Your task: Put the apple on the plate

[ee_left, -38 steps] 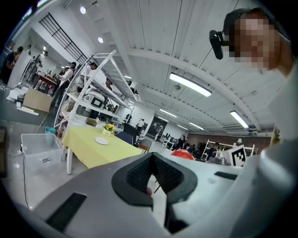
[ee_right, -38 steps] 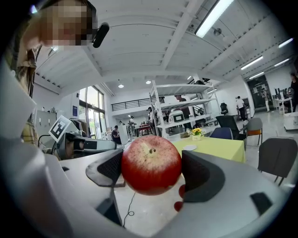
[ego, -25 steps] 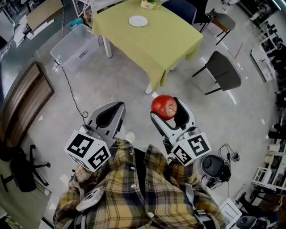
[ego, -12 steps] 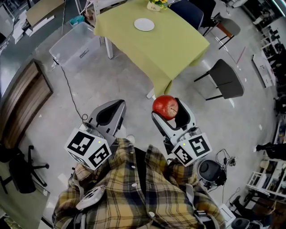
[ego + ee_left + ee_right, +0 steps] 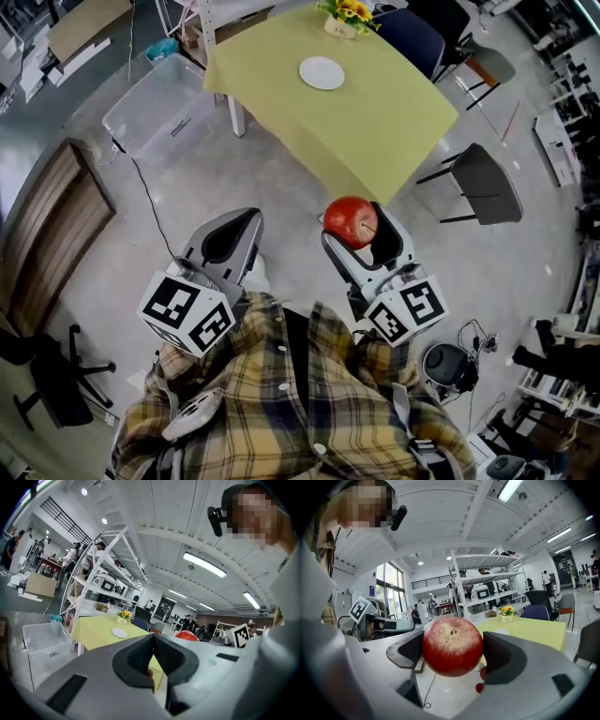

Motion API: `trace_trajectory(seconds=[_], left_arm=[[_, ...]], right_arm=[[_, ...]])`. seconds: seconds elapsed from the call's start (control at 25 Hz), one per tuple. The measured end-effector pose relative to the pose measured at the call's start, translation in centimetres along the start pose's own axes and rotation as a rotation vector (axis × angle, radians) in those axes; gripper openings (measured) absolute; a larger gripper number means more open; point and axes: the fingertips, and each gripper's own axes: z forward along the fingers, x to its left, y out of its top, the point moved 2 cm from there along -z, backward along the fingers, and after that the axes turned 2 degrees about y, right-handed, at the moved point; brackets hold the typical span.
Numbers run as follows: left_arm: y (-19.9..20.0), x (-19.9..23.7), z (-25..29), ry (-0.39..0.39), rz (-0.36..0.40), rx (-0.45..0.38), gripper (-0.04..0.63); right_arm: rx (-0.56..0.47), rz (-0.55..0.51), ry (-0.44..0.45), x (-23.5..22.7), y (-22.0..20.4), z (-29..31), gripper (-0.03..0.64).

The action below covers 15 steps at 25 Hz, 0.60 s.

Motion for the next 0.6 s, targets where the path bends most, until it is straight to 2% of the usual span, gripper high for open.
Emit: trace_trajectory(seconds=[0.24,0.6], left_arm=[[1.4,5.0,2.5,-0.024,0.006,0.049,0.007],[2.1,9.5,6.1,-0.027,-0.042,0.077,0.006]], right_arm=[[0.017,0.023,-0.057,-1.0,0.4,4.9,0.374],[0.068,0.039,-0.087,-3.4,0.2,9.3,0.374]])
